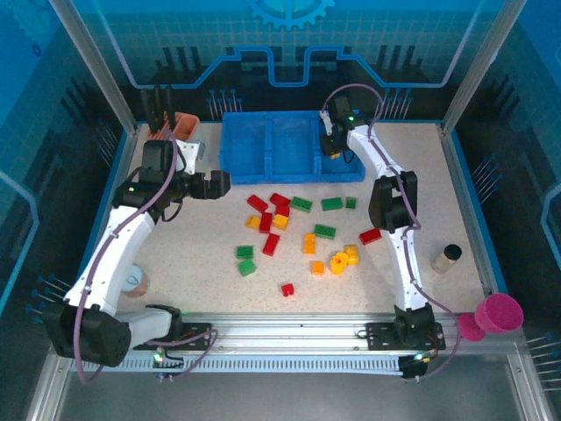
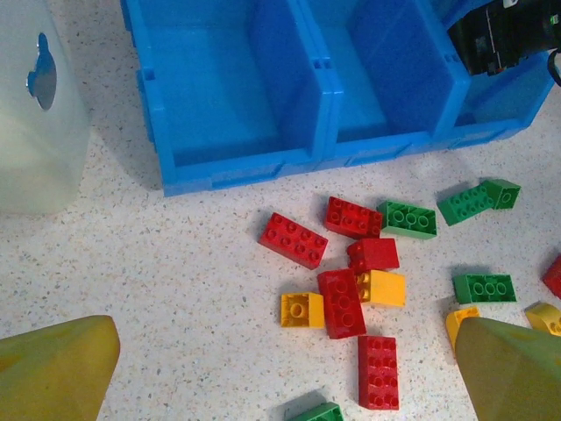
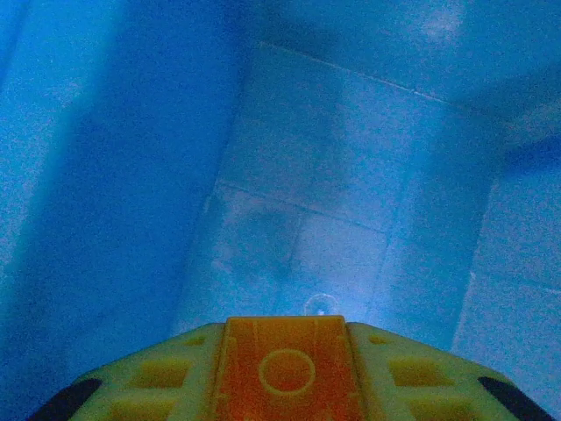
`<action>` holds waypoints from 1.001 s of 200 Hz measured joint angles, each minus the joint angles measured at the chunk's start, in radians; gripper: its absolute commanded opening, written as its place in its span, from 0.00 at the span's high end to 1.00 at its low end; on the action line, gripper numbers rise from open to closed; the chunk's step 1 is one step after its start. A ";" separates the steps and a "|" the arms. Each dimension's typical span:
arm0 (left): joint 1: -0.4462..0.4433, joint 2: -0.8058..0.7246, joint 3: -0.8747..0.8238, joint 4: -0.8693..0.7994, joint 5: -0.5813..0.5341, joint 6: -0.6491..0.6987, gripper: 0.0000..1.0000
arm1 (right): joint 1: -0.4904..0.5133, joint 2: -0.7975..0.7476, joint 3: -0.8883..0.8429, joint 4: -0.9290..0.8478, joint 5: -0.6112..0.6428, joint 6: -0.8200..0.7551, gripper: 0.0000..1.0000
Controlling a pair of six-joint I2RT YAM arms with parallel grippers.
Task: Sort the legos into containers by color
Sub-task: Place the lego in the container, then pick up the lego from the middle-right of the table.
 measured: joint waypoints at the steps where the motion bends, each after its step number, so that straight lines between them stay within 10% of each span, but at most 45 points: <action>1: 0.000 0.000 0.000 0.000 0.000 0.000 0.01 | 0.000 0.000 0.000 0.000 0.000 0.000 0.62; 101: -0.001 0.018 0.000 0.002 0.002 -0.011 0.01 | -0.005 -0.106 -0.128 -0.013 -0.037 0.000 0.51; 200: -0.011 0.021 -0.003 0.024 0.005 -0.021 0.01 | 0.019 -1.012 -1.156 0.035 0.002 0.371 0.34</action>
